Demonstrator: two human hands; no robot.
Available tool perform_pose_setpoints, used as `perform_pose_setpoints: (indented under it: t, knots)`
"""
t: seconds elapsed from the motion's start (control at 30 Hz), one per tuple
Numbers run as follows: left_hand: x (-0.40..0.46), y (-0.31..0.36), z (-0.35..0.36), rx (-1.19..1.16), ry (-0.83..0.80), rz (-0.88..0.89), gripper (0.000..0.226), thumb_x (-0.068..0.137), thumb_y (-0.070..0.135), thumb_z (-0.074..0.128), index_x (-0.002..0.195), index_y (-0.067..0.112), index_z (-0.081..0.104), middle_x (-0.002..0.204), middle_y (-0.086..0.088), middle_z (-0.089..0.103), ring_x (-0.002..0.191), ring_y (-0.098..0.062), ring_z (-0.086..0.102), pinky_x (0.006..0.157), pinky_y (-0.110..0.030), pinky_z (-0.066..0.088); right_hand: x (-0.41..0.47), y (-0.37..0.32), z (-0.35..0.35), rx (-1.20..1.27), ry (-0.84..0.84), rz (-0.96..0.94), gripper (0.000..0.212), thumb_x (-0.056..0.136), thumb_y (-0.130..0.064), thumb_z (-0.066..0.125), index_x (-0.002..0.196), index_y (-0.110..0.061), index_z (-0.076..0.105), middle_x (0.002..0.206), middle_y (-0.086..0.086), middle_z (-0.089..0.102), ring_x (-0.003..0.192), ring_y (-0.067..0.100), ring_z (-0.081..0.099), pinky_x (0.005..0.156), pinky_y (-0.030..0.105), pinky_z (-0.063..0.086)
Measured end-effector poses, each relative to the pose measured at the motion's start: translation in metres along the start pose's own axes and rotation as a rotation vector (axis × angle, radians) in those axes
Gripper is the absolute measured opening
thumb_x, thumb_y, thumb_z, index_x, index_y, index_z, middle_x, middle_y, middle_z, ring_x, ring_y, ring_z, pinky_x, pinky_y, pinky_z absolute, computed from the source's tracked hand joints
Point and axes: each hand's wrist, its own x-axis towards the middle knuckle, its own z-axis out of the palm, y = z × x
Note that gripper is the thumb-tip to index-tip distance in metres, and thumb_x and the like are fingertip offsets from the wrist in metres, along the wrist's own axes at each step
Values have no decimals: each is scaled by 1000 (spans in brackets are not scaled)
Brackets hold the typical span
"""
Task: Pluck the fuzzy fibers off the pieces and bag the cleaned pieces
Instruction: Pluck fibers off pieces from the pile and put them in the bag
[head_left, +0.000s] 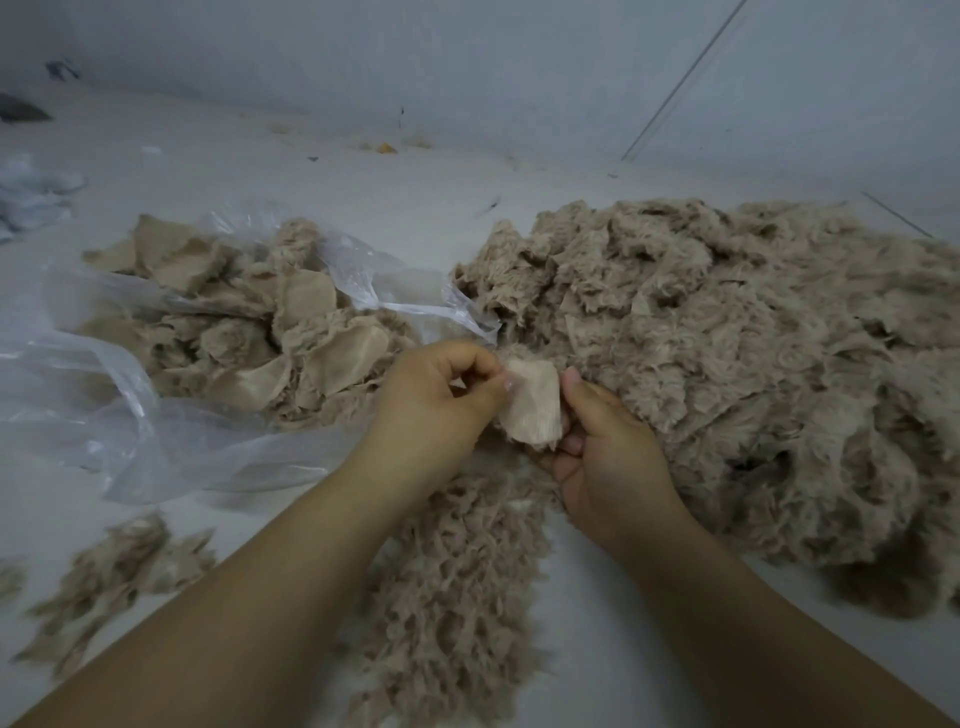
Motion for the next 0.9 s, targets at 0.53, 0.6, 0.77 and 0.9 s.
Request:
perform_pose_setpoints:
  t: [0.53, 0.6, 0.77, 0.9]
  knots:
    - [36, 7, -50, 682, 299, 227, 16, 89, 8, 64, 75, 14, 58, 61, 0, 54, 54, -15, 52, 49, -39, 50, -1, -2, -2, -54, -55, 12, 28, 104, -20, 44, 114, -7, 67, 62, -5, 47, 49, 4, 43, 59, 21, 52]
    - [41, 5, -55, 957, 198, 271, 16, 87, 2, 57, 72, 8, 54, 63, -4, 49, 54, -26, 48, 46, -42, 45, -2, -2, -2, -61, -57, 16, 29, 104, -20, 45, 115, -7, 67, 63, -5, 47, 50, 4, 42, 60, 21, 52]
    - [46, 1, -56, 1490, -40, 185, 12, 81, 2, 53, 78, 11, 62, 67, 0, 31, 54, -22, 35, 46, -26, 20, 0, -1, -3, -68, -60, 25, 29, 103, -21, 45, 117, -9, 67, 64, -4, 46, 50, 4, 42, 61, 21, 52]
    - [43, 11, -52, 1587, -56, 163, 13, 84, 11, 56, 75, 18, 62, 65, 3, 38, 56, -19, 41, 46, -24, 23, 2, 0, -2, -56, -37, 28, 25, 103, -17, 45, 117, -11, 66, 62, -3, 44, 49, 3, 42, 59, 22, 52]
